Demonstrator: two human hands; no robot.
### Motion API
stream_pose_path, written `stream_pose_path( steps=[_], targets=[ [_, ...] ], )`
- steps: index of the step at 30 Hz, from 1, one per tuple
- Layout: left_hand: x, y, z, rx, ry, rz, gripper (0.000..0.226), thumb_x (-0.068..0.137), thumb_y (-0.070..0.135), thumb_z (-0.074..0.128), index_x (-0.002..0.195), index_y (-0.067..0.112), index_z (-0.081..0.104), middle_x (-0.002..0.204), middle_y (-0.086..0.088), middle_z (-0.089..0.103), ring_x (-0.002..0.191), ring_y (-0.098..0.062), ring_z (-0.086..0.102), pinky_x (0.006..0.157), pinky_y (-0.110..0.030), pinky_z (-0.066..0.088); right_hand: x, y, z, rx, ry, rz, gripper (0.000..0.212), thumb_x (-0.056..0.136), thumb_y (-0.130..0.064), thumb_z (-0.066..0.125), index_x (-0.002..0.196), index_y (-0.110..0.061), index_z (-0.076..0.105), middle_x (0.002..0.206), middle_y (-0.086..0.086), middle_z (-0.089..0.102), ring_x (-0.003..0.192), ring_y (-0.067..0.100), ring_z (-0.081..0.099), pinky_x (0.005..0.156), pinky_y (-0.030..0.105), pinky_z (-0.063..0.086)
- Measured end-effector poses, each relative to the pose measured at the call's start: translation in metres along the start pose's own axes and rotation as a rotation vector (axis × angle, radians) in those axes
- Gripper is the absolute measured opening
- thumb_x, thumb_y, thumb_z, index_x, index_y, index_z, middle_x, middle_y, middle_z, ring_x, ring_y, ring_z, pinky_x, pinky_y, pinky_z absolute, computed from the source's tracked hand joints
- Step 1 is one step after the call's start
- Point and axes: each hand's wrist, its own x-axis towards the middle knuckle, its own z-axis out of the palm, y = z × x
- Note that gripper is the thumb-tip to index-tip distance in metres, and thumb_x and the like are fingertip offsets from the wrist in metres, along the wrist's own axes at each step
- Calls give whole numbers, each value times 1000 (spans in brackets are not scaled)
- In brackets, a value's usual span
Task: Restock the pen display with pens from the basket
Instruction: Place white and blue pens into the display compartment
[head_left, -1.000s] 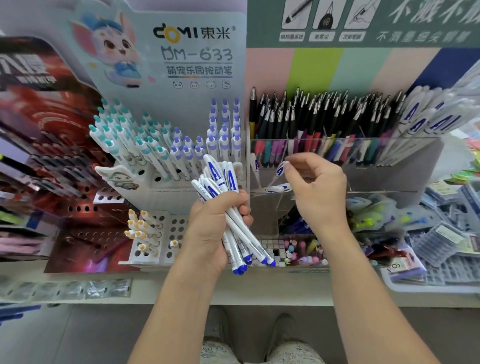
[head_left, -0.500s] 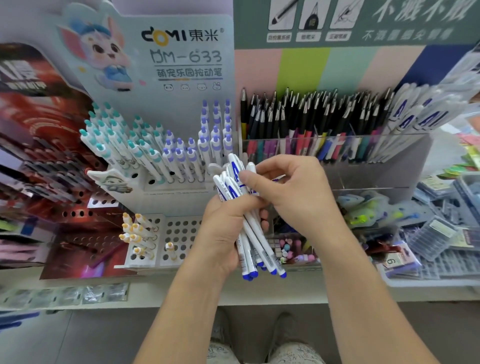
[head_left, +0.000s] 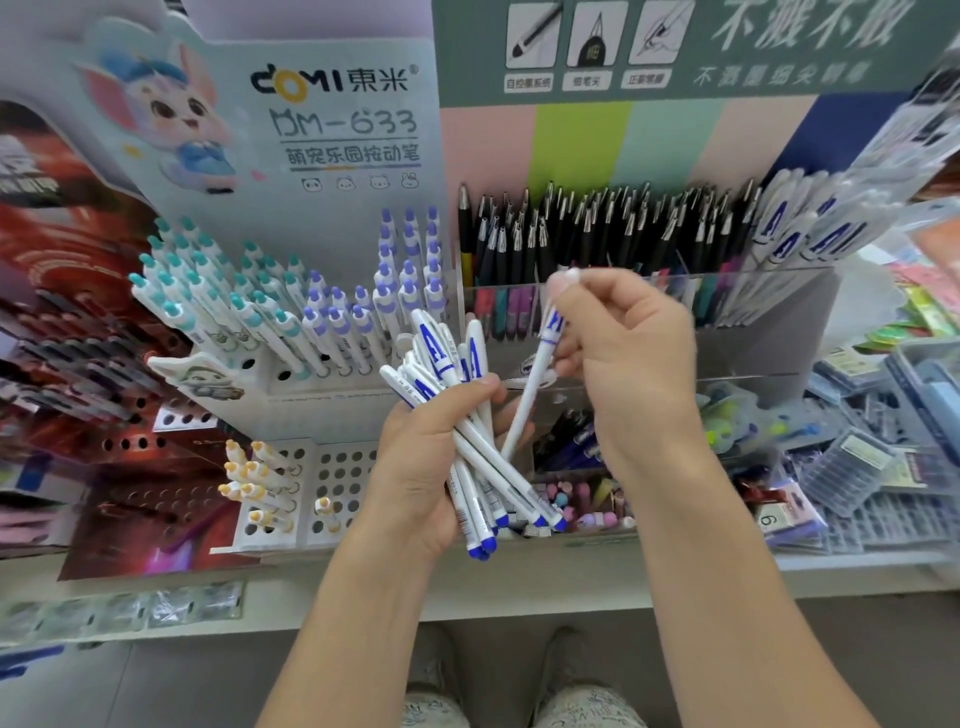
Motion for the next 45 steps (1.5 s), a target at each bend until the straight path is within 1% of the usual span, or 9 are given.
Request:
stream_pose_path(
  steps=[4, 7, 12, 15, 23, 30, 36, 42, 45],
  targets=[
    [3, 0, -9, 50, 28, 23, 16, 84, 6, 70, 97, 2, 61, 61, -4, 59, 49, -14, 57, 46, -24, 51, 13, -5, -11, 210, 183, -176, 9, 99, -13, 64, 92, -7, 65, 70, 3, 64, 54, 12, 58, 52, 23, 52],
    [6, 0, -14, 53, 1, 16, 32, 74, 11, 76, 99, 5, 57, 60, -3, 48, 48, -13, 49, 44, -23, 46, 20, 7, -18, 125, 249, -240, 7, 99, -13, 64, 94, -8, 64, 78, 6, 66, 62, 17, 65, 58, 26, 56],
    [8, 0, -16, 82, -5, 22, 34, 72, 10, 77, 95, 10, 53, 59, -2, 39, 47, -13, 44, 45, -23, 43, 22, 47, -18, -279, 142, -158, 4, 94, -16, 71, 92, -14, 74, 79, -2, 74, 73, 16, 71, 69, 36, 62],
    [9, -2, -18, 98, -3, 45, 28, 77, 5, 76, 93, 12, 54, 57, 0, 40, 48, -13, 44, 45, -23, 44, 21, 59, -17, -447, 71, -168, 4, 92, -20, 73, 91, -20, 77, 78, -10, 73, 72, 4, 67, 70, 23, 56],
    [10, -6, -15, 137, 55, 90, 23, 79, 2, 76, 85, 14, 57, 52, 6, 44, 46, -10, 43, 43, -22, 43, 20, 57, -10, -577, 42, -235, 12, 92, -17, 70, 100, -18, 80, 83, -11, 73, 76, 1, 67, 71, 15, 54],
    [9, -8, -13, 174, 103, 132, 23, 77, 1, 78, 85, 11, 60, 54, 3, 47, 47, -11, 45, 44, -23, 44, 13, 41, -9, -708, 12, -342, 24, 96, -34, 67, 110, -16, 76, 95, -3, 71, 81, 7, 64, 77, 31, 56],
    [5, -15, -3, 272, 26, 190, 19, 77, -5, 74, 87, 9, 68, 57, 1, 59, 48, -11, 53, 47, -26, 43, -4, 11, 3, -638, -335, -81, 30, 74, -50, 84, 80, -21, 78, 69, -4, 73, 64, 5, 67, 59, 20, 53],
    [4, -14, -4, 337, -2, 192, 22, 74, -2, 80, 88, 12, 70, 58, 2, 62, 49, -11, 55, 48, -25, 43, -4, 17, -2, -433, -350, 136, 11, 82, -22, 83, 86, -14, 78, 74, 3, 77, 74, 18, 75, 75, 41, 63],
    [1, -13, -2, 341, -19, 190, 21, 75, -2, 79, 83, 14, 68, 56, 4, 62, 49, -10, 56, 49, -24, 45, -7, 18, 0, -436, -324, 128, 11, 87, -27, 78, 88, -16, 77, 79, 2, 77, 77, 17, 75, 78, 45, 62]
  ],
)
